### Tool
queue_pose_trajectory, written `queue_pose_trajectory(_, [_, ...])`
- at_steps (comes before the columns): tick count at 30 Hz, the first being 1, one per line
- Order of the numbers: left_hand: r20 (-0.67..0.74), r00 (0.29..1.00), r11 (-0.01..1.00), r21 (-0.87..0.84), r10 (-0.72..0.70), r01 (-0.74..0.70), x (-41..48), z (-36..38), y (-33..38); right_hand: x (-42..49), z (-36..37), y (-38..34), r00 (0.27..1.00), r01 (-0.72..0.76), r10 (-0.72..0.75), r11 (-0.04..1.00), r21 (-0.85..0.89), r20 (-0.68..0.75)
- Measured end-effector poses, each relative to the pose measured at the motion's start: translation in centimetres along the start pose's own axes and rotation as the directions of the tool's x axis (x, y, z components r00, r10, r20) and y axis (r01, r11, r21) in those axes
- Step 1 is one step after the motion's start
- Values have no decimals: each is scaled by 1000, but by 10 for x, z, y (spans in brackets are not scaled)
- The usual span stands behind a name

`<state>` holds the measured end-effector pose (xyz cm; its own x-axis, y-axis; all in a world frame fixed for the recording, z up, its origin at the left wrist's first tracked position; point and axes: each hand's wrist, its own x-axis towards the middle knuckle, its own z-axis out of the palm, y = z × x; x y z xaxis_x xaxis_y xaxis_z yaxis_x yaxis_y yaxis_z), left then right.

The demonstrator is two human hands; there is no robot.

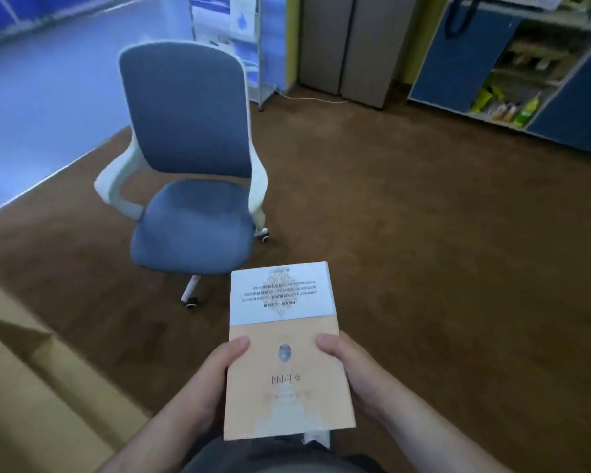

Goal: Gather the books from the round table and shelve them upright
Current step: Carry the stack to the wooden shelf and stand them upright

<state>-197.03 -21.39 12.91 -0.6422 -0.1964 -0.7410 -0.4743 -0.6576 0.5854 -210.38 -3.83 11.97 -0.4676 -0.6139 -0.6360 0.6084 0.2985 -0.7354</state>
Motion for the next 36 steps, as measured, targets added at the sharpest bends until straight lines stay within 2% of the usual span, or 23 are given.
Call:
queue_pose_trajectory(9, [-237,969,926,-344,75,-156,-3,-56,51,104,80,-76,948,-57,141,957,-285,285])
queue_pose_trajectory(18, [-463,880,790,-497,109,-359,-7,-170,109,205,236,-137,809,-10,311,855,-519,498])
queue_pose_trajectory(25, [-684,715,683,-454,145,-572,-35,-238,133,245,351,-155,684,14,468,759,-651,560])
queue_pose_trajectory(28, [-756,645,596,-468,112,-652,-48,-256,132,257,400,-152,604,73,525,712,-698,599])
queue_pose_trajectory(33, [-873,487,484,-423,7,-766,-61,-281,128,278,480,-145,467,172,649,600,-781,601])
queue_pose_trajectory(34, [-888,461,456,-414,-11,-787,-63,-285,131,283,495,-142,440,193,666,585,-787,603])
queue_pose_trajectory(36, [-915,393,324,-399,-87,-858,-64,-294,140,292,528,-139,371,227,707,560,-797,602])
